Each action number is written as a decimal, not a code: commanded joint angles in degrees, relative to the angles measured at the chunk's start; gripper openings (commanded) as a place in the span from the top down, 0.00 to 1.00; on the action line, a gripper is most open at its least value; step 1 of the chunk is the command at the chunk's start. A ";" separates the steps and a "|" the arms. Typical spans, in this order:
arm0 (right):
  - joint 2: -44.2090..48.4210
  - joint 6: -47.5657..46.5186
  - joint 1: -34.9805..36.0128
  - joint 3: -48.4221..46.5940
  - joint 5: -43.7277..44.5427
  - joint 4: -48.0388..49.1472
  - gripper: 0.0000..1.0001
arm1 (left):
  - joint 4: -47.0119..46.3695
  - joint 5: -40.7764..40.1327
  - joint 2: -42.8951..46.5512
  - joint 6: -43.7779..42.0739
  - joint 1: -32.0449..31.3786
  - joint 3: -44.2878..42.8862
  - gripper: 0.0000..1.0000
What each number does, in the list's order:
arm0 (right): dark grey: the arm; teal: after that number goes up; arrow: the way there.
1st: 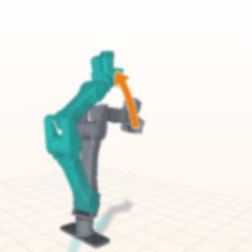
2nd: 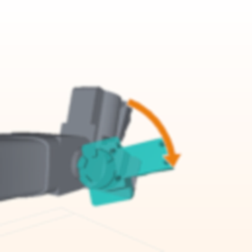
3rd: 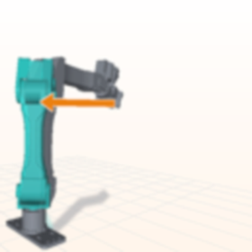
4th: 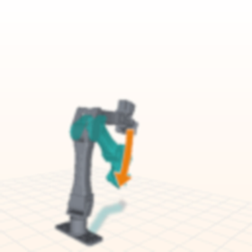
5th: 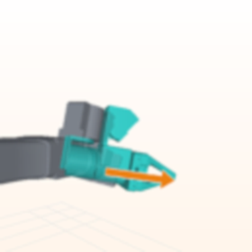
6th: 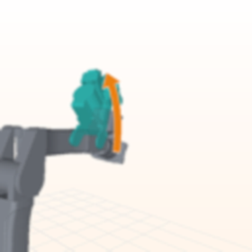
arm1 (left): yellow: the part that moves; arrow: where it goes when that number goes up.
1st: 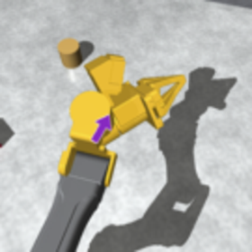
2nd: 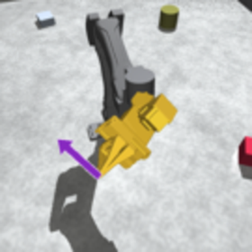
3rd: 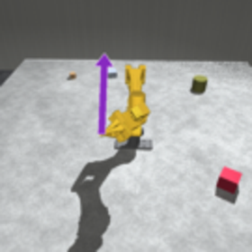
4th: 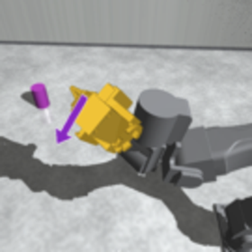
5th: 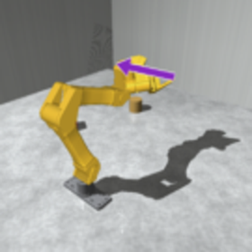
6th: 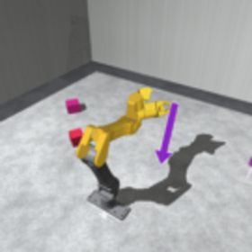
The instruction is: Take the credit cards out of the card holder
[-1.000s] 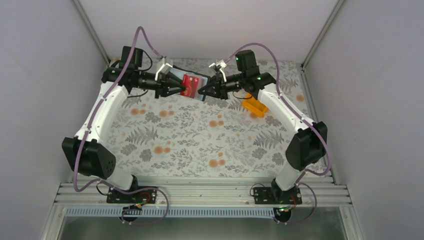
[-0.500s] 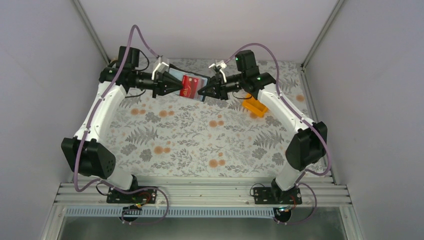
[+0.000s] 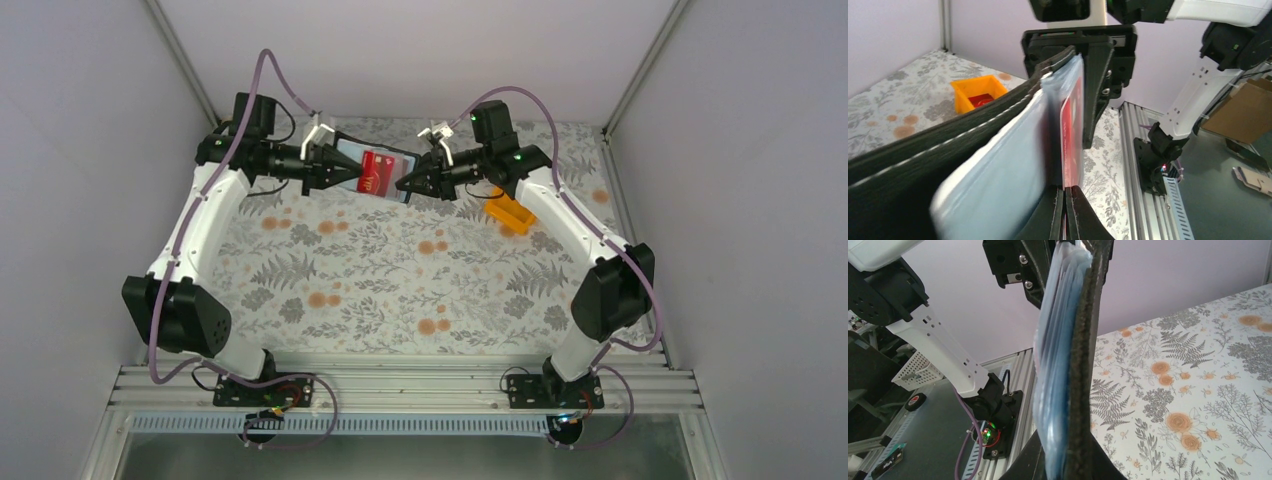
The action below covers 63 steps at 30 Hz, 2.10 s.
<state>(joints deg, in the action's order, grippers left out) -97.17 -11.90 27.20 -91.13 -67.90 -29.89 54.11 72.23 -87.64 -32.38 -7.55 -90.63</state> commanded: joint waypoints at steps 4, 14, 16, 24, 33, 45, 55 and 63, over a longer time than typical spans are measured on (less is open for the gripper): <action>3.02 2.93 -2.13 2.78 1.47 3.55 0.96 | -2.40 -3.95 1.77 2.04 5.20 -0.97 0.98; -7.92 14.34 -2.60 9.38 3.62 11.05 0.96 | -4.75 -6.33 1.29 3.90 12.50 2.15 0.98; -11.39 15.30 -0.95 9.31 3.96 11.43 0.96 | -5.51 -6.11 1.64 3.84 12.89 2.37 0.98; -26.00 18.49 1.18 4.89 2.71 10.61 0.96 | -8.92 -4.91 2.14 8.00 12.99 1.20 0.98; -23.36 22.89 -2.65 4.45 27.38 4.14 0.38 | -9.44 -2.65 2.35 8.94 12.91 0.80 0.97; 4.43 10.39 2.37 1.97 27.16 13.62 0.06 | -3.33 7.19 2.82 7.18 11.69 -6.49 0.97; 0.49 17.94 8.43 -7.74 14.34 25.57 0.11 | 5.10 15.50 3.02 1.70 9.10 -10.99 0.98; -1.64 17.39 9.61 -9.50 10.62 25.14 0.71 | 6.00 14.87 3.17 0.97 7.93 -9.22 0.98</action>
<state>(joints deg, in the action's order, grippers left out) -99.00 5.30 35.77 -98.83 -53.63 -5.80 58.37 84.73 -85.45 -29.10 1.13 -100.12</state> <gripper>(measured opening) 0.429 0.026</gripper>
